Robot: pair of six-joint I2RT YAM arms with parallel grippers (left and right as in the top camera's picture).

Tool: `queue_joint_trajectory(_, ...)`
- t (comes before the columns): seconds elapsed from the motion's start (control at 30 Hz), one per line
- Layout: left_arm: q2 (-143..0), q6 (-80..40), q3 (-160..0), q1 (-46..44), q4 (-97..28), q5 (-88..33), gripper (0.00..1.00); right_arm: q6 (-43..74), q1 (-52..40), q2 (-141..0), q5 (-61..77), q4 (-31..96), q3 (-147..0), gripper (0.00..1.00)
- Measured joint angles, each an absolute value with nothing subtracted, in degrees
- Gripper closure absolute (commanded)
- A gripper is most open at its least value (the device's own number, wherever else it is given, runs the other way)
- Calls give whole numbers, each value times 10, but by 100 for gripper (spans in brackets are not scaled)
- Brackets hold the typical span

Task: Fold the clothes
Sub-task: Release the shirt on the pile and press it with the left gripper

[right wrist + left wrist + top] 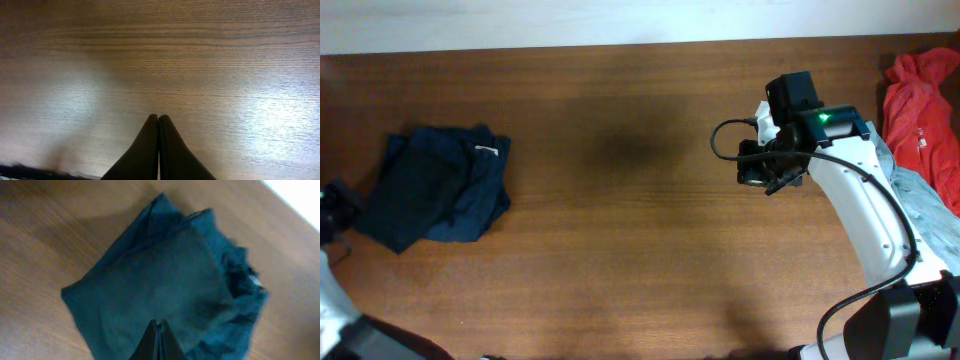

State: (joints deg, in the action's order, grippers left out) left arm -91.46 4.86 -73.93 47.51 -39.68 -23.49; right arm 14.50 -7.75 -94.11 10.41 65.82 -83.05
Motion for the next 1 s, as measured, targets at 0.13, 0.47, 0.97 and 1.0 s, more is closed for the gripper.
queue_joint_trajectory(0.13,-979,29,-738,452,-380,-196,100,145,-77,-941,104,658,-830,96)
queue_joint_trajectory(0.47,-1053,14,-734,421,-379,-168,92,145,-77,-941,104,658,-830,96)
queue_joint_trajectory(0.97,-996,22,-786,364,-441,-201,94,145,-77,-941,104,660,-830,96)
queue_joint_trajectory(1.0,-991,25,-790,352,-438,-190,99,145,-77,-941,104,660,-830,96)
